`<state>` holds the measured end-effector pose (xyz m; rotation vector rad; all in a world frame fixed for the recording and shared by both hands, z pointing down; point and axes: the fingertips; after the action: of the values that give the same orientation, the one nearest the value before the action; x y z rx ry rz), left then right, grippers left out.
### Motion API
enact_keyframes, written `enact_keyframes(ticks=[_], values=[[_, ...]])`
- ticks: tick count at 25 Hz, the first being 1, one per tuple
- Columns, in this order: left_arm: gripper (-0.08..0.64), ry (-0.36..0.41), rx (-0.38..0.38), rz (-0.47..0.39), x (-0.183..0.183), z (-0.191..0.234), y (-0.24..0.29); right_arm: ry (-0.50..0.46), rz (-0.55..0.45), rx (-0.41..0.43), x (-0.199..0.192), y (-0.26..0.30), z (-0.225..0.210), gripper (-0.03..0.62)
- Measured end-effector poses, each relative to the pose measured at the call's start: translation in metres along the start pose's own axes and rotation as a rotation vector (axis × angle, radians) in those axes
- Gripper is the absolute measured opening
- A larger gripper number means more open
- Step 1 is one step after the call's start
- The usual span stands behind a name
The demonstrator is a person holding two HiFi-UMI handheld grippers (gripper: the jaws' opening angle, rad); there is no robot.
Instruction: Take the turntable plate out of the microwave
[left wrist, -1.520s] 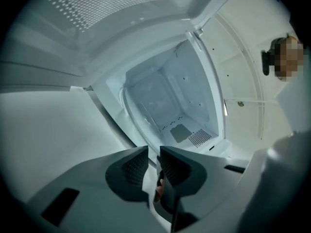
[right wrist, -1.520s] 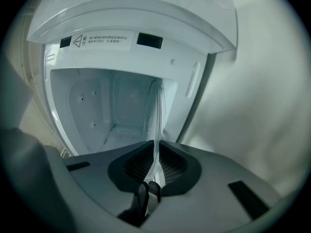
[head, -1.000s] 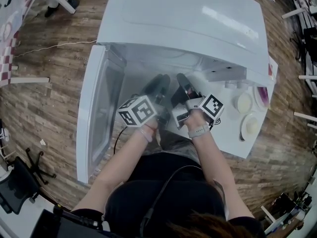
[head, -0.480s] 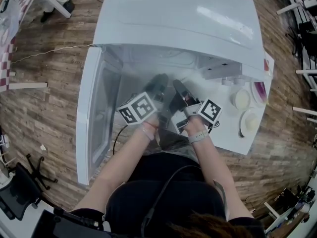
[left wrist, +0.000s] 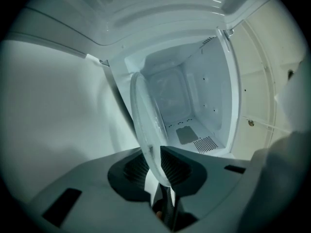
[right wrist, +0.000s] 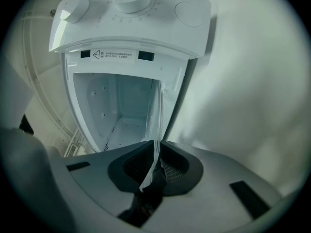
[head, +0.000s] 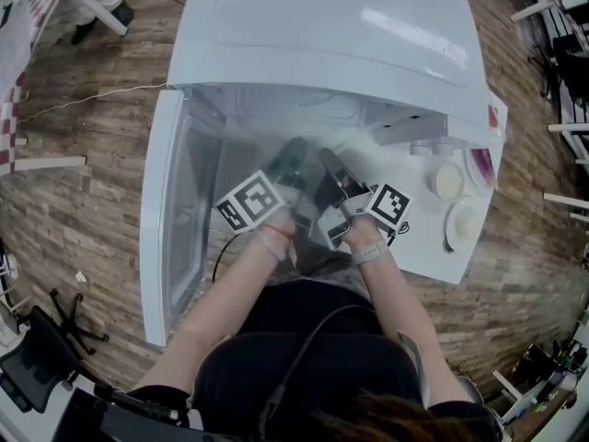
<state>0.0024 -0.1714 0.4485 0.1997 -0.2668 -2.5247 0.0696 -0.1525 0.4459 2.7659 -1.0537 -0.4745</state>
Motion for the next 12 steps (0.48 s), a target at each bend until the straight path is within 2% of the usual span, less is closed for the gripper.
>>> enact_keyframes(ticks=[8,12], values=[[0.071,-0.008,0.005,-0.002,-0.001,0.000,-0.001,-0.026,-0.075,-0.055,0.034,-0.003,-0.011,0.052],[0.071,-0.009,0.000,0.000,-0.003,0.000,-0.003,0.007,-0.077,-0.050,0.043,0.004,-0.016,0.088]])
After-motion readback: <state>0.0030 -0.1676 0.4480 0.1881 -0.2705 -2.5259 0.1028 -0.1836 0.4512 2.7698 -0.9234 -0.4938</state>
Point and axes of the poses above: the fingertips, and each gripper's own axes: y forward along the fingers, z to its left, x out of its top, and after that the axes turned 9 degrees about -y, right-handed
